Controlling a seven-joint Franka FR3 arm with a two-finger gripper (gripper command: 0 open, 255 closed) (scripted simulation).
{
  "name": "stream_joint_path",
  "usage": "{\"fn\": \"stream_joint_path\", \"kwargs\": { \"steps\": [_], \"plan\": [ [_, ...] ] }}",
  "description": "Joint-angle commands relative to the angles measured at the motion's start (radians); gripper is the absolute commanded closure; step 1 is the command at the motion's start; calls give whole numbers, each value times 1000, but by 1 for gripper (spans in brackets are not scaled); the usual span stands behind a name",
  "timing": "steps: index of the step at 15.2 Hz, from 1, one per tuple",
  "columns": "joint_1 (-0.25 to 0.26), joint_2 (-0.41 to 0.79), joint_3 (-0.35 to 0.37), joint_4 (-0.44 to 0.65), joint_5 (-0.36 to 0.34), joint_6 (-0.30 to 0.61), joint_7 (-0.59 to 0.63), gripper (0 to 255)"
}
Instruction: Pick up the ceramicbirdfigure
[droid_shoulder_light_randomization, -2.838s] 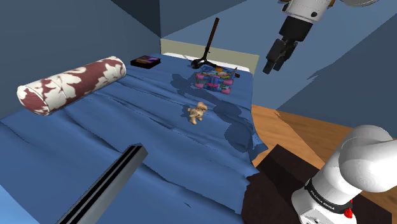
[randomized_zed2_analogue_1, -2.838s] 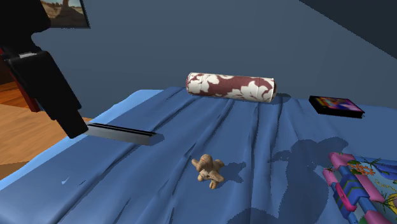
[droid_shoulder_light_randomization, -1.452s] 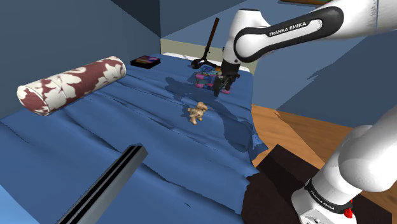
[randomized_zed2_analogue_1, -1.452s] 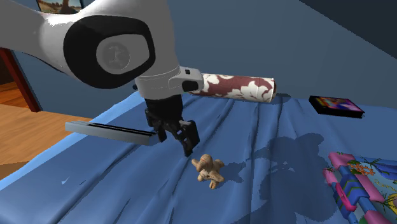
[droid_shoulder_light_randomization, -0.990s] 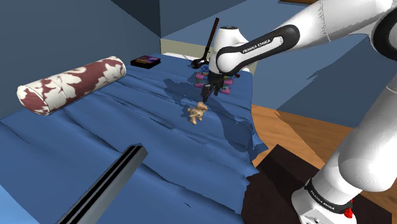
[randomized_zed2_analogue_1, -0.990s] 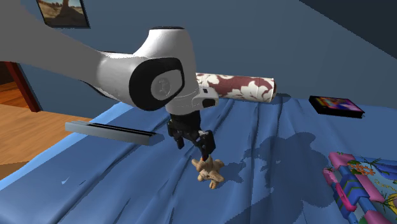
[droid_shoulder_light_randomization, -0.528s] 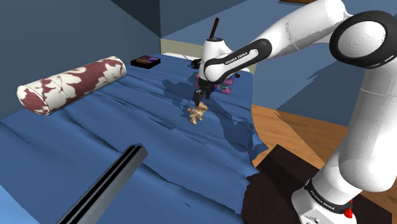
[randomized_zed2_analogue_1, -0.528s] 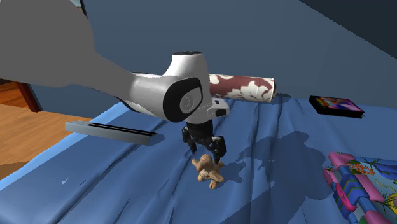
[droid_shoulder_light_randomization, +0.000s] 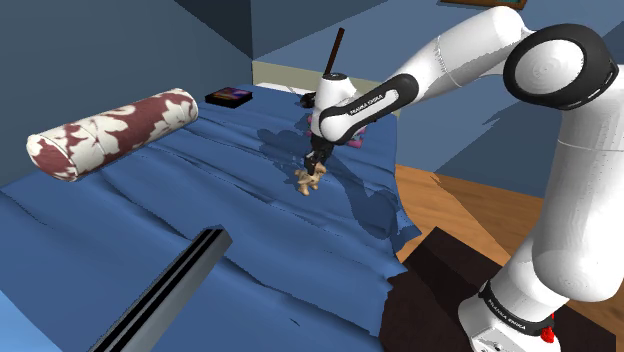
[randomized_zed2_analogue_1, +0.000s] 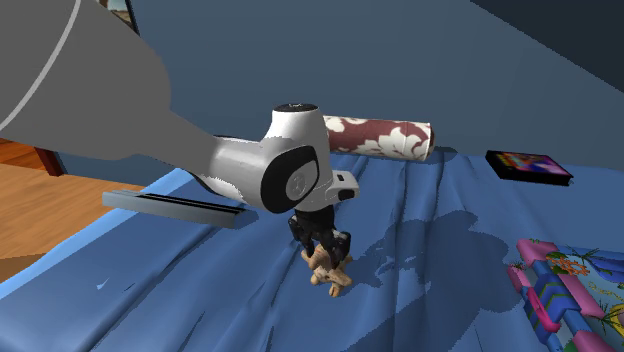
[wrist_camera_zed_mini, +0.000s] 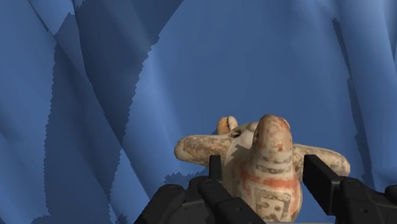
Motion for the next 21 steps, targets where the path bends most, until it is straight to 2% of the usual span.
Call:
{"fn": "stream_joint_path", "kwargs": {
  "steps": [1, 9, 21],
  "plan": [
    [0, 2, 0, -1, -1, 3, 1, 255],
    [0, 1, 0, 0, 0, 2, 0, 255],
    [-4, -85, 8, 52, 21, -135, -22, 255]
  ]
}}
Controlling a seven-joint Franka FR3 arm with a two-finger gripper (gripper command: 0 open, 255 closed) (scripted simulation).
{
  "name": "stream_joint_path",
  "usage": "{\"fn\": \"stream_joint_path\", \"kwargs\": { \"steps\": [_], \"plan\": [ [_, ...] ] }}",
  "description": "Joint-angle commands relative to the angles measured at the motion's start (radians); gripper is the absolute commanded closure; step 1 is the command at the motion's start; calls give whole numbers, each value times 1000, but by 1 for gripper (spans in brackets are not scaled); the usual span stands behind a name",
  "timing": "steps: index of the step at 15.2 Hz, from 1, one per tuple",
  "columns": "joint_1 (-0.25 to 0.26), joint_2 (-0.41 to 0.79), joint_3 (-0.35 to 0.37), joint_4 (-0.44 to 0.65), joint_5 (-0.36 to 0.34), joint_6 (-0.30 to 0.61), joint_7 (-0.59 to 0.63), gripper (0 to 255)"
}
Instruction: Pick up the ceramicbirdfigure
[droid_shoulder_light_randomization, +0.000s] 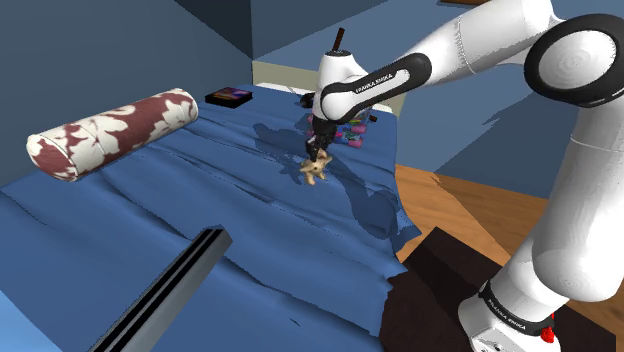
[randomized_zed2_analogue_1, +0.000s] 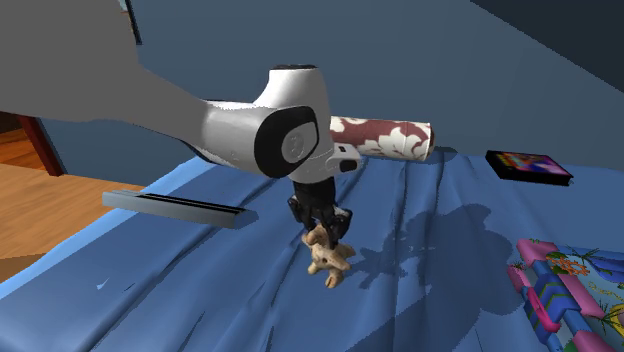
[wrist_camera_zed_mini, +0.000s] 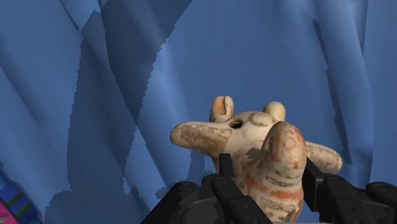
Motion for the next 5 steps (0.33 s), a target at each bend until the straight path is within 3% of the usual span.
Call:
{"fn": "stream_joint_path", "kwargs": {
  "steps": [1, 5],
  "plan": [
    [-1, -13, 1, 11, 3, -23, -4, 255],
    [-1, -26, 2, 24, 6, -49, -8, 255]
  ]
}}
